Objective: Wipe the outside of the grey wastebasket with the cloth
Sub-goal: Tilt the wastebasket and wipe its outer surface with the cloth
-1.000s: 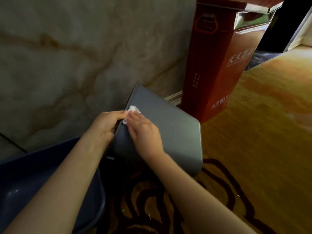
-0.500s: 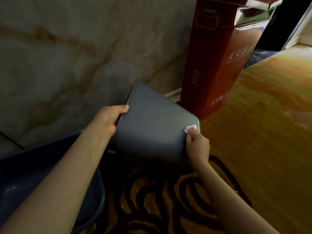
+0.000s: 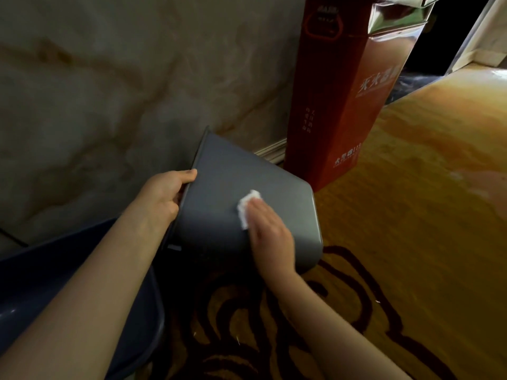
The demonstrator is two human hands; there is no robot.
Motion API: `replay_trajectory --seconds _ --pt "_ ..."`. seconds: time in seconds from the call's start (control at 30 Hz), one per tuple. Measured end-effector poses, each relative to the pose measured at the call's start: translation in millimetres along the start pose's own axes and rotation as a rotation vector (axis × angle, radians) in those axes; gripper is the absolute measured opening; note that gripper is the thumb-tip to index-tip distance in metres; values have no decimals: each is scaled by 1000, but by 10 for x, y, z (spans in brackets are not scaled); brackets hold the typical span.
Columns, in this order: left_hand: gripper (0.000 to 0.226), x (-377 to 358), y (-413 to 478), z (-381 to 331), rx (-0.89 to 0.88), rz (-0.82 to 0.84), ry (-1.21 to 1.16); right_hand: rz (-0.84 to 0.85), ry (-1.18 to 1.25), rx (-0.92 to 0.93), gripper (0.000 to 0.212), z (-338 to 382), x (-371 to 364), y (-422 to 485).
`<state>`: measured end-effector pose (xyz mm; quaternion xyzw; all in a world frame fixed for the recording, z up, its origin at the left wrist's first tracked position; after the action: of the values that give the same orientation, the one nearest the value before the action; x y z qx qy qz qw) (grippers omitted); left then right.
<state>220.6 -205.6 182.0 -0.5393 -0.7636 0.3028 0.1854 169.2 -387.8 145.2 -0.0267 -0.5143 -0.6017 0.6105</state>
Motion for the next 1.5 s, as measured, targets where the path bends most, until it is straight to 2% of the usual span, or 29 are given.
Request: replay_trajectory --seconds 0.1,0.27,0.33,0.4,0.5,0.6,0.73,0.97,1.03,1.17,1.23,1.37,1.43,1.5 --pt "12 19 4 -6 20 -2 14 -7 -58 -280 22 -602 164 -252" --pt "12 -51 -18 -31 20 3 21 -65 -103 -474 20 -907 288 -385" --pt "14 -67 -28 -32 22 3 18 -97 -71 -431 18 -692 240 -312" --pt "18 -65 -21 -29 25 -7 9 -79 -55 -252 20 -288 99 -219" --pt "19 -60 -13 -15 24 -18 -19 -53 -35 35 36 293 -111 -105" --pt "21 -87 -3 -12 11 16 -36 -30 -39 147 40 338 -169 8" --pt "27 -163 -39 9 -26 177 -31 59 -62 156 40 49 -183 71" --pt "16 -113 52 334 9 309 32 113 -87 113 34 -281 -187 132" --pt "20 -45 111 562 18 384 74 125 -116 133 33 -286 -207 104" --pt "37 8 203 783 -10 499 -74 109 -126 111 36 -289 -236 60" --pt "36 -36 225 927 -58 468 -46 98 -136 116 35 -291 -233 67" --pt "41 -205 163 1335 -175 330 330 140 -167 150 38 -286 -227 82" --pt "45 -238 130 1337 -226 235 348 134 -154 138 37 -282 -204 105" --pt "39 -269 54 1164 -319 195 335 103 -110 113 31 -260 -139 191"
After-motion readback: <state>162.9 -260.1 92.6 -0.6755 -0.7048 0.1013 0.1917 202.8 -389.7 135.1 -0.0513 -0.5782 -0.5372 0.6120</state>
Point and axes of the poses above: each hand's wrist, its own y-axis towards the middle knuckle, its own x-axis out of the back of the hand, z = x × y, the point moved 5 cm from there along y, towards the middle knuckle, and after that the axes turned 12 degrees about x, right-handed, at the moved point
